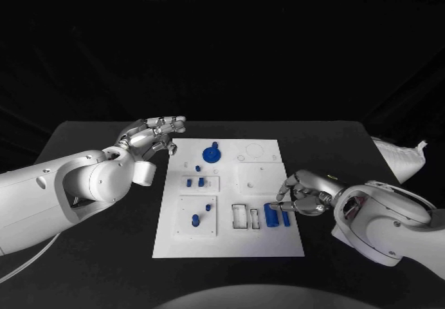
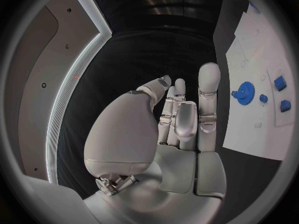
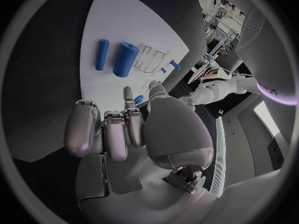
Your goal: Assemble the parts on the task board
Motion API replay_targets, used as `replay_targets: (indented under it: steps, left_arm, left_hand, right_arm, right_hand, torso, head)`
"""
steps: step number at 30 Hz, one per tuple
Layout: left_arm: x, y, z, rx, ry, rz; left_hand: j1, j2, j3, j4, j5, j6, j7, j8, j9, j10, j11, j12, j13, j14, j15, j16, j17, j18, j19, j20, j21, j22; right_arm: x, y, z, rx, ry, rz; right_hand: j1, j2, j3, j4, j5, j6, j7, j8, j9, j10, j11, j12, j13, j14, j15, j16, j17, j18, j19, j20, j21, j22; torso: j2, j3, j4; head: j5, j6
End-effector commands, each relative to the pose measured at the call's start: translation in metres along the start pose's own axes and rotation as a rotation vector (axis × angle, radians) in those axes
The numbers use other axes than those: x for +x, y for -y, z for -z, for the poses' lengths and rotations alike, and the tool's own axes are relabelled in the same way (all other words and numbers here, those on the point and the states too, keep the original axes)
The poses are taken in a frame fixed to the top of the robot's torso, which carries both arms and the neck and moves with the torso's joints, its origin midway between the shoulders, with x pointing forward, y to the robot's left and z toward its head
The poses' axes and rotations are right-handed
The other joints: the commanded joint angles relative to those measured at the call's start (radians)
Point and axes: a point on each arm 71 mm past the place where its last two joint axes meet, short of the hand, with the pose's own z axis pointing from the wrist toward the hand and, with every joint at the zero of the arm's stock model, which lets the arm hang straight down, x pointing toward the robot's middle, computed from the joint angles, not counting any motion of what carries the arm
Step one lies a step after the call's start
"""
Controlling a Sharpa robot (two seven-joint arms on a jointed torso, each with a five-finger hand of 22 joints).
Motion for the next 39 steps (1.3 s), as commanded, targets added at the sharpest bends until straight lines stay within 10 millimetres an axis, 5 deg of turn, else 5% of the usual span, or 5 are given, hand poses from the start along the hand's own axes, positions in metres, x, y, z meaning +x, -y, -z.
replay_targets:
  steps: [1,28,39]
  left_arm:
    - [0.002,0.0,0.0,0.01,-0.017,0.003]
    - [0.0,-0.001,0.002,0.004,-0.017,0.003]
    - [0.004,-0.002,0.002,-0.006,-0.03,0.008]
  left_hand:
    - [-0.002,0.009,0.001,-0.005,0.004,-0.006,0.001,0.007,0.0,-0.004,0.001,0.003,0.001,-0.001,0.004,0.003,0.0,0.012,0.005,0.003,-0.002,0.001]
    - [-0.004,0.008,0.0,-0.004,0.003,-0.006,0.002,0.007,0.0,-0.006,0.001,0.005,0.002,-0.001,0.004,0.003,-0.002,0.012,0.005,0.003,-0.004,0.0]
    - [-0.007,0.008,-0.001,-0.003,0.003,-0.007,0.002,0.008,0.0,-0.008,0.002,0.007,0.003,-0.002,0.005,0.002,-0.003,0.013,0.004,0.003,-0.007,-0.003]
  right_arm:
    - [0.004,0.005,0.0,0.08,-0.008,0.08]
    - [0.031,-0.001,-0.017,0.081,-0.093,0.191]
    - [0.038,-0.004,-0.03,0.08,-0.104,0.205]
  right_hand:
    - [-0.005,0.006,-0.007,0.005,0.005,-0.011,0.001,0.009,0.004,0.012,0.0,0.003,0.098,0.092,-0.005,0.005,0.196,-0.018,0.007,-0.001,0.004,0.003]
    - [-0.014,0.018,-0.038,0.008,-0.002,-0.023,-0.003,0.052,0.027,0.025,-0.003,0.024,0.128,0.096,-0.006,0.017,0.219,-0.024,0.015,-0.002,0.023,0.035]
    - [-0.012,0.032,-0.042,0.006,-0.001,-0.028,-0.004,0.065,0.034,0.024,-0.004,0.023,0.13,0.096,-0.007,0.017,0.22,-0.024,0.015,-0.002,0.026,0.039]
  torso:
    - [0.0,-0.0004,-0.0001]
    - [0.0,-0.0025,-0.0026]
    - [-0.001,-0.0024,0.0016]
  head:
    - [-0.001,-0.001]
    - [0.011,-0.011]
    - [0.011,-0.013]
